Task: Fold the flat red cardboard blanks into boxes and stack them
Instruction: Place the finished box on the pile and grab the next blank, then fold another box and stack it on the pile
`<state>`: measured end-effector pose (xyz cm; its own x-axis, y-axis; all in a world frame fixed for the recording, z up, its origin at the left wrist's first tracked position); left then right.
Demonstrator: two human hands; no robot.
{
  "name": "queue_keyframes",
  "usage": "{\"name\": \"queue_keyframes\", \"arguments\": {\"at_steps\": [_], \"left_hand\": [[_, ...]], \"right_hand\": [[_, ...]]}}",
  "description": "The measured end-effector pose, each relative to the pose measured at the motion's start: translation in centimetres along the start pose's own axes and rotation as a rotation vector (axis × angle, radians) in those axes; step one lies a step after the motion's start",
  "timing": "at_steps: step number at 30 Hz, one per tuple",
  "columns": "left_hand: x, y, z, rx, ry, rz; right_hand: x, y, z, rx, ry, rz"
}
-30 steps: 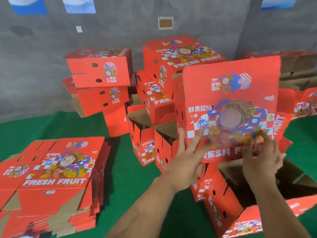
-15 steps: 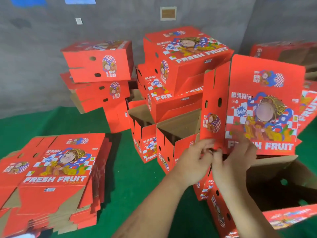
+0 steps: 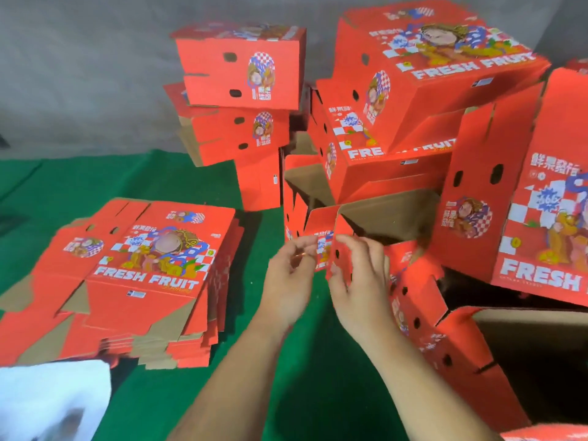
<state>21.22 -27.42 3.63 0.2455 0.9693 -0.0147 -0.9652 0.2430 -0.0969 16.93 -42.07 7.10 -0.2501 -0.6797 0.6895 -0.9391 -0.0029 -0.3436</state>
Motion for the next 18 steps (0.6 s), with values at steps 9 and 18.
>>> {"name": "queue_keyframes", "arguments": {"at_steps": [9, 18], "left_hand": [[23.1, 9.5, -13.0, 0.822, -1.074, 0.173], [19.0, 11.8, -9.2, 0.377, -1.374, 0.38]], "right_hand": [[-16.1, -0.4, -2.6, -0.175, -0.386, -0.65], [-22.0, 2.9, -0.2, -0.531, -0.547, -0.868]]}}
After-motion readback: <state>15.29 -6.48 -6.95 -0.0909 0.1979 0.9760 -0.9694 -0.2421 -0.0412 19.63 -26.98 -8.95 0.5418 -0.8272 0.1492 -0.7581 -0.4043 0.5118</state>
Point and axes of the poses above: each hand's wrist, its own y-axis away from the middle knuckle, its own x-axis out of the back of the hand, z = x × y, the point moved 10 cm from there along -y, towards the middle knuckle, and after that the axes turned 15 degrees about -z, right-handed, at the moved point
